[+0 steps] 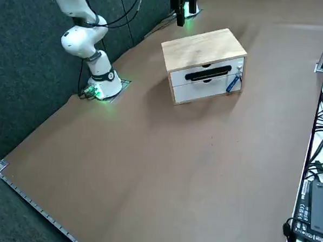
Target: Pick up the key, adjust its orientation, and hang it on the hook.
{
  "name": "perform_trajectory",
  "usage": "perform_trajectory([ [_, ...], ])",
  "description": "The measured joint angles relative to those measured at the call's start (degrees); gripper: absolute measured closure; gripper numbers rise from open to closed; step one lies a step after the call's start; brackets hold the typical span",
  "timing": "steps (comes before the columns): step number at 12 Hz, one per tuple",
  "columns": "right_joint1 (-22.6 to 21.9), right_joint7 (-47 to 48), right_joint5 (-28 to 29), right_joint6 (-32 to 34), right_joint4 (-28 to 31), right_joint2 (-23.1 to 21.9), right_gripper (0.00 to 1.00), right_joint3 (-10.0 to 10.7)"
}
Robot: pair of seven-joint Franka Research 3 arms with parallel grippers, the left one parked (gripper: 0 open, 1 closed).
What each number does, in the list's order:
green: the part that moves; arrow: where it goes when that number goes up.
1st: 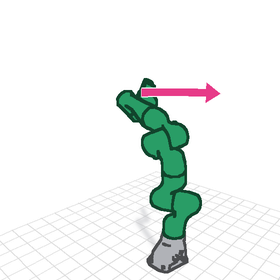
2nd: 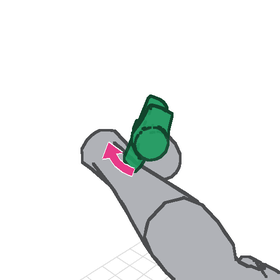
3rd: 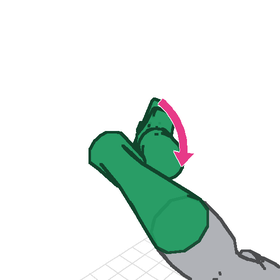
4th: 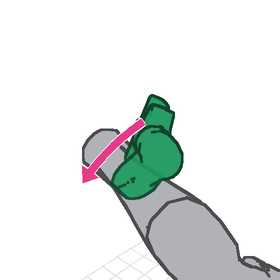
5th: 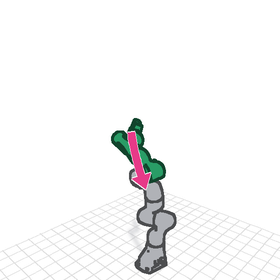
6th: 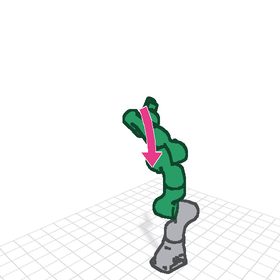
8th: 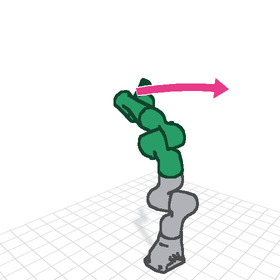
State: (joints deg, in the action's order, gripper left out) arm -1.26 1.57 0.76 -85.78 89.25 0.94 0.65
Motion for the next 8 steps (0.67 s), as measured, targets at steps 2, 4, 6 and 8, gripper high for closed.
perform_trajectory([
  [2, 0.00, 0.15, -0.02, -0.03, 0.03, 0.00, 0.00, 0.17],
  [4, 0.00, 0.17, -0.03, -0.09, 0.05, 0.00, 0.00, 0.33],
  [6, 0.01, 0.22, -0.07, -0.16, 0.18, 0.01, 0.00, 0.46],
  [8, 0.01, 0.25, -0.12, -0.27, 0.24, 0.01, 0.00, 0.47],
])
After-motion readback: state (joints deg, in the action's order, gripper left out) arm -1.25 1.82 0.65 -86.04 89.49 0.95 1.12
